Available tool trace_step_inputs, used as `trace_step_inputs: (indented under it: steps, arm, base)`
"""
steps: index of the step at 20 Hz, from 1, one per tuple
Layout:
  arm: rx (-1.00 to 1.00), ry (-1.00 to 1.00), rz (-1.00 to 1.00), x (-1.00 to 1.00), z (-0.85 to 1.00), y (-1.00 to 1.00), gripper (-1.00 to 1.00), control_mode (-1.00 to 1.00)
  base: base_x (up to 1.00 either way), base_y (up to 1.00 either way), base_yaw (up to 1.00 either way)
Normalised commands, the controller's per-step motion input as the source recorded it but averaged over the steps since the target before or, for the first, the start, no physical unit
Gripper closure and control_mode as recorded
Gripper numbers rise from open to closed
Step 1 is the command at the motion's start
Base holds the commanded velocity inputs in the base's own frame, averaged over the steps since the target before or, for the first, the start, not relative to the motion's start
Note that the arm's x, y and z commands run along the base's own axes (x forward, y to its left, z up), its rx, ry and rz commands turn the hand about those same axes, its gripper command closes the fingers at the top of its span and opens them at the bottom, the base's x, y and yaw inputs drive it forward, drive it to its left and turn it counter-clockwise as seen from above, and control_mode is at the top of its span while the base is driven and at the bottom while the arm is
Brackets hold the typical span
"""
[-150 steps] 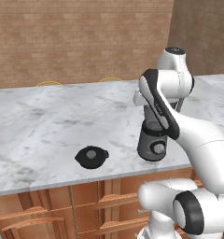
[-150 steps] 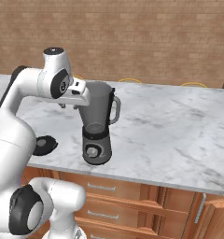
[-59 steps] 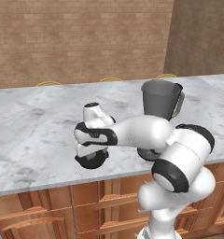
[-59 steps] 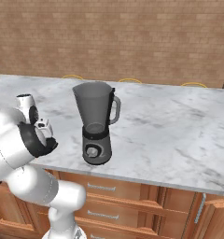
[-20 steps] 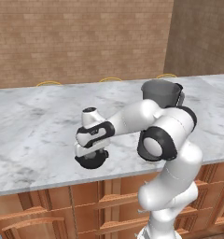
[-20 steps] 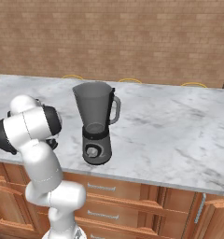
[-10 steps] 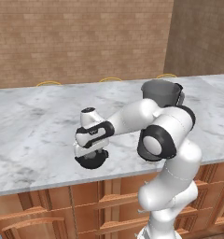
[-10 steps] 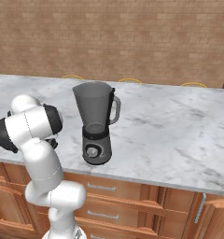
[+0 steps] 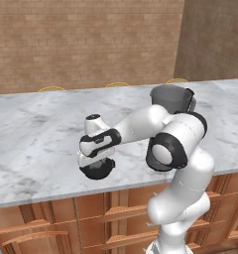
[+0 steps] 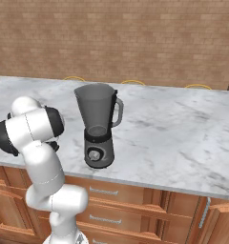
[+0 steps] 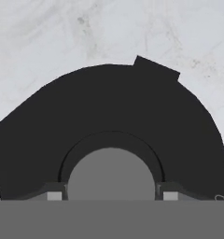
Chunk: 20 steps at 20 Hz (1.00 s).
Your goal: Close the lid blender by securely placing the lid on top.
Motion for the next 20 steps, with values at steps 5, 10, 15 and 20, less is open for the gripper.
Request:
trace_step_inputs:
  steps: [5,10,15,20]
  arm:
    - [0.04,-0.07,0.0,-0.07,0.02,-0.03,1.0,-1.0]
    - [0.04,-0.17,0.0,-0.26,0.55,-0.18,1.0,-1.0]
    - [0.01,-0.21,0.0,-0.29,0.99,-0.2,1.0,-1.0]
    - [0.01,-0.14,0.0,-0.12,1.0,-0.15,1.0,-1.0]
  base:
    - [0.0,0.0,0.0]
    - [0.0,0.0,0.0]
    - [0.0,0.0,0.0]
    - [0.0,0.0,0.0]
